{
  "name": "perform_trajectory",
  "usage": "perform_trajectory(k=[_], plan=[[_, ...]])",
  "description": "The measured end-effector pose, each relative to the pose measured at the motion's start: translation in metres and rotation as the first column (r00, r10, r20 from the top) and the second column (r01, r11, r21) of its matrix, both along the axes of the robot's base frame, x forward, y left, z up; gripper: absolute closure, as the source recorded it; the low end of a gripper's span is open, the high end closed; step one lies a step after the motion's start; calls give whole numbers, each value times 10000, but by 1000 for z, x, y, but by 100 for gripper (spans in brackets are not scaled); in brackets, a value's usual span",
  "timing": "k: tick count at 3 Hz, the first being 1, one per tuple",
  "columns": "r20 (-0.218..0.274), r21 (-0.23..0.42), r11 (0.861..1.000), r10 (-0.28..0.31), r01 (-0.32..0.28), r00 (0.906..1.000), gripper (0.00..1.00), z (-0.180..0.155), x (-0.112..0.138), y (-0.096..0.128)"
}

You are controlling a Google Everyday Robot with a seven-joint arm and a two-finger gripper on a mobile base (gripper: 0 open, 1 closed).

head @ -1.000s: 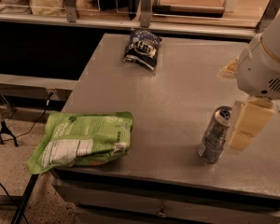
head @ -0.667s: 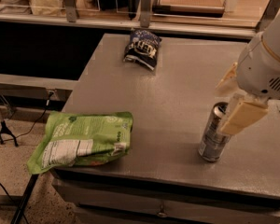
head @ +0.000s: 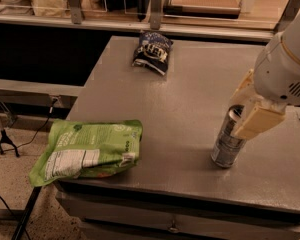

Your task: Move redbull can near blue chip bag

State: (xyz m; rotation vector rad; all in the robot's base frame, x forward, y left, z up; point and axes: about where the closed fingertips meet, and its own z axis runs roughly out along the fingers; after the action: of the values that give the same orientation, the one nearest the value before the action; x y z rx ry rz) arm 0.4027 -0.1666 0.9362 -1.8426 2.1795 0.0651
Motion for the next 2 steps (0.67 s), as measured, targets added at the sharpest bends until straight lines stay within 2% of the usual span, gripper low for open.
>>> perform_trajectory(k=[1,2], plan=[[44,1,10000,0,0,10000,100,1,0,0],[301,211,9998,-42,36,9995,100,10,5,-1]])
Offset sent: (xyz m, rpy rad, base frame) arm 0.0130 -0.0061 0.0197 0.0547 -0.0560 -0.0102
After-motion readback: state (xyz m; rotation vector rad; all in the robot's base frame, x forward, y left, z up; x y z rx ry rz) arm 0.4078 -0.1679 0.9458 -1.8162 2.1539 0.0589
